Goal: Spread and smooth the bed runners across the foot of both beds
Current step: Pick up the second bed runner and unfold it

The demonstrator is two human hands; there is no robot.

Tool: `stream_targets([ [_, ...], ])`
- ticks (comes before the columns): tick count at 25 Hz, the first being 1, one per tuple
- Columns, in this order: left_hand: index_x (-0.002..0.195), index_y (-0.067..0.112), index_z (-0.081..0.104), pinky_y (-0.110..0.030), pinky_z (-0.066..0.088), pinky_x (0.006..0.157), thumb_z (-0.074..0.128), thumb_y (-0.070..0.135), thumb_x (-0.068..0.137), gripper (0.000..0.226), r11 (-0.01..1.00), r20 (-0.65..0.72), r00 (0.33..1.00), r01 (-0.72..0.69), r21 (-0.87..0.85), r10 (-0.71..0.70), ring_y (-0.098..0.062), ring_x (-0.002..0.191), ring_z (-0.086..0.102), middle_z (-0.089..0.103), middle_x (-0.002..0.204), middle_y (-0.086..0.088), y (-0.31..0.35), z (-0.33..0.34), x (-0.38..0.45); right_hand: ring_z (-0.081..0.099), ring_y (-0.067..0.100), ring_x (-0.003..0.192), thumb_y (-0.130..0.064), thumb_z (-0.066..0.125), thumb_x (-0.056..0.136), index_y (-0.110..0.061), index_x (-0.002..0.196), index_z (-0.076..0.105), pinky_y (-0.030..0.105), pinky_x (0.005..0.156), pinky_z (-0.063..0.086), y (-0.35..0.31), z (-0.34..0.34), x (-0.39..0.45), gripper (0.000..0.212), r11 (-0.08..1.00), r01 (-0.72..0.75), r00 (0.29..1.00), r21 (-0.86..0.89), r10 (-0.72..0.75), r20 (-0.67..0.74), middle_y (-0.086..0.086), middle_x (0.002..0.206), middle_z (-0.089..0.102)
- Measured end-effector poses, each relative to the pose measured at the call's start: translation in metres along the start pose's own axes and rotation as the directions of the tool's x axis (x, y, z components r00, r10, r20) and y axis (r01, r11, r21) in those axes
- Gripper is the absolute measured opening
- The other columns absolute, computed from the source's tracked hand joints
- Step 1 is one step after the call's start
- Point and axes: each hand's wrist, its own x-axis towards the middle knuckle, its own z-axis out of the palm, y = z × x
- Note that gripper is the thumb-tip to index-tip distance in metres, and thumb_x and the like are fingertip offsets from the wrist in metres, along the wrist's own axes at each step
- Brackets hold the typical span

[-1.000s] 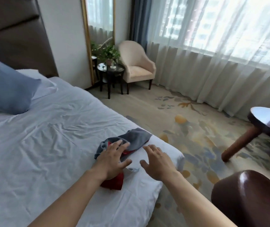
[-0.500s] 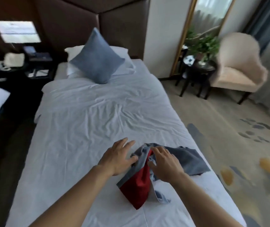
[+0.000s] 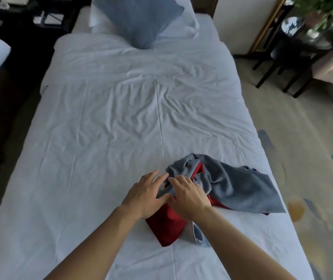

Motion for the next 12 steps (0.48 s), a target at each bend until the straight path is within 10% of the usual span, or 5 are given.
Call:
stream_targets([
  [12,0.141,0.023,0.041,-0.040,0.050,0.082,0.060,0.036,0.093,0.053,0.996,0.045,0.995,0.088,-0.014,-0.087,-0.028,0.110,0.058,0.059,0.123,-0.003,-0.056,0.106,0.034,0.058,0.030,0.107,-0.022,0.061,0.087,-0.020,0.113,0.067,0.044,0.088,0.046,0.033,0.092,0.047,0.027,0.978,0.073,0.994,-0.195,-0.088,-0.072,0.004,0.115,0.063],
])
